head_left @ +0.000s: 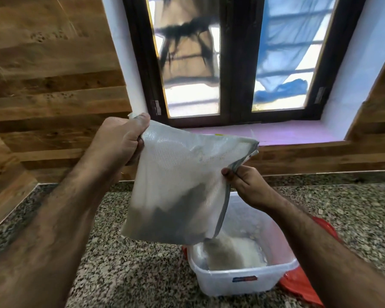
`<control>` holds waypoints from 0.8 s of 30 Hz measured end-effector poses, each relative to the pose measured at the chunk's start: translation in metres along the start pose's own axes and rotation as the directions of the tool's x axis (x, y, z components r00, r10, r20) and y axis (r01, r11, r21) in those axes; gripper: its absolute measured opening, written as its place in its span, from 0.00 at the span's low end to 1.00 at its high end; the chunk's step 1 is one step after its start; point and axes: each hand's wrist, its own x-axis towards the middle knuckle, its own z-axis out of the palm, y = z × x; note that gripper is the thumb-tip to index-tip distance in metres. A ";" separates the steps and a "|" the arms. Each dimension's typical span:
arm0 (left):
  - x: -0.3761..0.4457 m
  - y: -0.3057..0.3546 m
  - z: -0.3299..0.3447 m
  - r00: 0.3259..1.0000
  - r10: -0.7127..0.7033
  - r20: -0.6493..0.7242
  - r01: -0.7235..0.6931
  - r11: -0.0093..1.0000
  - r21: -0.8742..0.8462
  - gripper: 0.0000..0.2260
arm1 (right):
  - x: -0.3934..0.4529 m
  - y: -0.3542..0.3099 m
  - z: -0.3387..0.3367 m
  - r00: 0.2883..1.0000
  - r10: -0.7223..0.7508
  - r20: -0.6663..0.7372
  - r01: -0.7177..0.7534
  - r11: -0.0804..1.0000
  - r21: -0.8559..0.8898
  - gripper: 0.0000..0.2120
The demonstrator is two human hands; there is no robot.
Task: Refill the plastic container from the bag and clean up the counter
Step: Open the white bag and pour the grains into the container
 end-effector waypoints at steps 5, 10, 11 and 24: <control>0.001 0.008 0.029 0.999 -0.008 0.038 0.002 0.989 0.147 0.30 | -0.017 0.029 -0.006 0.998 0.057 0.033 -0.056 0.998 -0.033 0.28; 0.002 0.019 0.049 0.998 0.009 0.065 -0.032 0.937 0.348 0.25 | -0.032 0.040 -0.022 0.977 0.205 0.062 -0.191 0.965 -0.181 0.21; 0.002 0.021 0.052 0.996 0.028 0.081 -0.058 0.914 0.401 0.25 | -0.036 0.037 -0.030 0.962 0.260 0.079 -0.238 0.948 -0.213 0.21; 0.021 0.019 0.096 0.981 0.050 0.186 -0.161 0.745 0.648 0.26 | -0.043 -0.078 -0.089 0.961 0.200 -0.192 -0.276 0.758 -0.592 0.09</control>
